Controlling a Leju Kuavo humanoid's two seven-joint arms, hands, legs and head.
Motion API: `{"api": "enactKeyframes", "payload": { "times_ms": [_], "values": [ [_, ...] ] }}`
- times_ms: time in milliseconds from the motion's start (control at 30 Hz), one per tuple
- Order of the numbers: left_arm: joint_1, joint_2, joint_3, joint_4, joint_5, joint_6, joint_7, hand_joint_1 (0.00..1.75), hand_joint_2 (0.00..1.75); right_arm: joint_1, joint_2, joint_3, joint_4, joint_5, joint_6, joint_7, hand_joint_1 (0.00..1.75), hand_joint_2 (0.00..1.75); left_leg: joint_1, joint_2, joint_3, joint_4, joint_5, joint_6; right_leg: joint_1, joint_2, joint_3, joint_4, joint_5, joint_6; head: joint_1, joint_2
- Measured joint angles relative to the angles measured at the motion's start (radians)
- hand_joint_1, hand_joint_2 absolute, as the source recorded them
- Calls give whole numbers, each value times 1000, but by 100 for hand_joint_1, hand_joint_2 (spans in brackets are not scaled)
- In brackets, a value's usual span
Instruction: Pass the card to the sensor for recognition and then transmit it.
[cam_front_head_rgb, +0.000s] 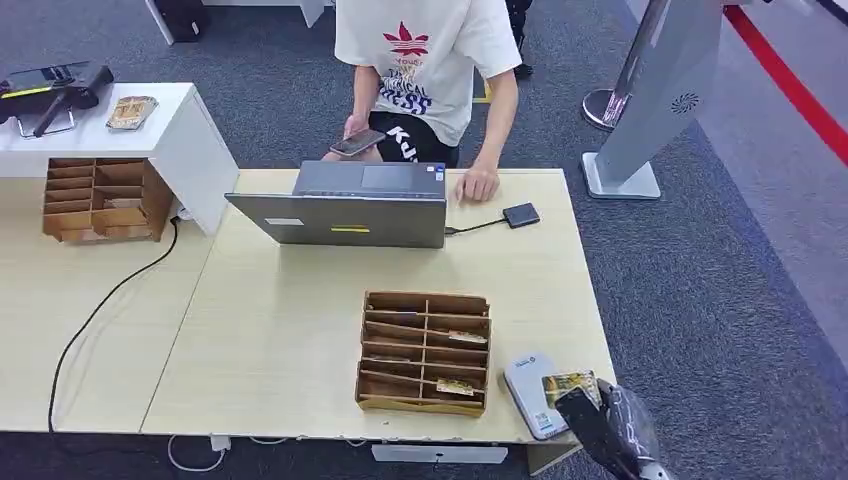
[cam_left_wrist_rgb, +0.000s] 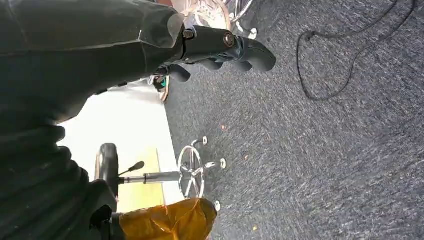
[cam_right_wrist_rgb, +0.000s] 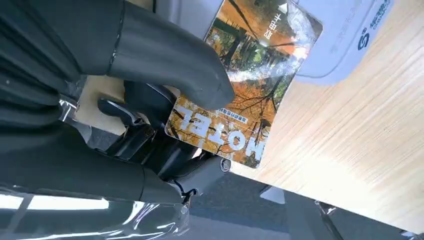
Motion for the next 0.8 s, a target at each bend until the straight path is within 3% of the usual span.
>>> {"api": "enactKeyframes", "payload": {
  "times_ms": [800],
  "values": [
    [0, 0, -1, 0, 0, -3, -3, 0, 175, 10, -29, 110, -28, 12, 0, 18, 175, 175, 0, 0, 0, 0, 0, 1, 0, 0, 0, 0, 0, 0, 0, 0]
  ]
}}
